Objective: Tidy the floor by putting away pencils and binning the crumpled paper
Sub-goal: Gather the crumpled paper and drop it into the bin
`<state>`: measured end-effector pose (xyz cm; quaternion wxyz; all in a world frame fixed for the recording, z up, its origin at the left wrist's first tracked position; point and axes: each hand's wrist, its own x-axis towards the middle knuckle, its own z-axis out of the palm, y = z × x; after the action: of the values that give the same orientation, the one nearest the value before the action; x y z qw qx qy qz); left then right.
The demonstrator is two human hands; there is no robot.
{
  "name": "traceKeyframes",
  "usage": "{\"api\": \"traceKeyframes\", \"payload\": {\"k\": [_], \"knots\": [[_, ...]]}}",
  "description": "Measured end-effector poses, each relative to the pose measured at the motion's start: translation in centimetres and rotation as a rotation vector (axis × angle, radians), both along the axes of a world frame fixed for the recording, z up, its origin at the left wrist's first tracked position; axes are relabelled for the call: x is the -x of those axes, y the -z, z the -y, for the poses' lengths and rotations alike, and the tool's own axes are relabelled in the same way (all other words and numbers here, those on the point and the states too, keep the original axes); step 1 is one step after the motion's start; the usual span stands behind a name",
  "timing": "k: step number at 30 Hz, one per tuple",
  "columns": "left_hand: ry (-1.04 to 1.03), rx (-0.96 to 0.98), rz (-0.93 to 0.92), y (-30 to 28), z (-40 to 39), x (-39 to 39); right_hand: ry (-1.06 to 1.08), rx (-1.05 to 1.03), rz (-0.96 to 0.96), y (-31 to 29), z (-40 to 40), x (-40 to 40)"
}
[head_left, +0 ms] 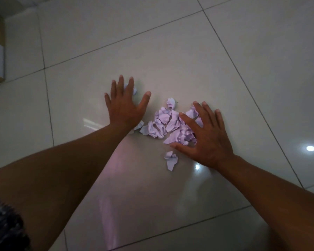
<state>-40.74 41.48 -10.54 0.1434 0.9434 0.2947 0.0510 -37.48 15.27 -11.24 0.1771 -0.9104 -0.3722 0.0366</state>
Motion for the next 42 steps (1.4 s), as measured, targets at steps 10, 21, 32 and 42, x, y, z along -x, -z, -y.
{"api": "traceKeyframes", "payload": {"k": [10,21,32,42], "knots": [[0.349,0.055,0.257,0.1,1.3,4.3,-0.164,-0.033,0.145,-0.9,-0.1,1.0],[0.483,0.004,-0.05,0.1,-0.1,8.3,-0.018,0.091,0.079,-1.2,-0.9,-0.2],[0.548,0.025,0.017,0.0,0.3,3.2,-0.198,0.107,0.067,-1.6,-2.6,-2.0],[0.647,0.134,0.177,0.6,1.6,3.9,-0.202,-0.054,0.083,-0.7,-1.6,-1.9]]}}
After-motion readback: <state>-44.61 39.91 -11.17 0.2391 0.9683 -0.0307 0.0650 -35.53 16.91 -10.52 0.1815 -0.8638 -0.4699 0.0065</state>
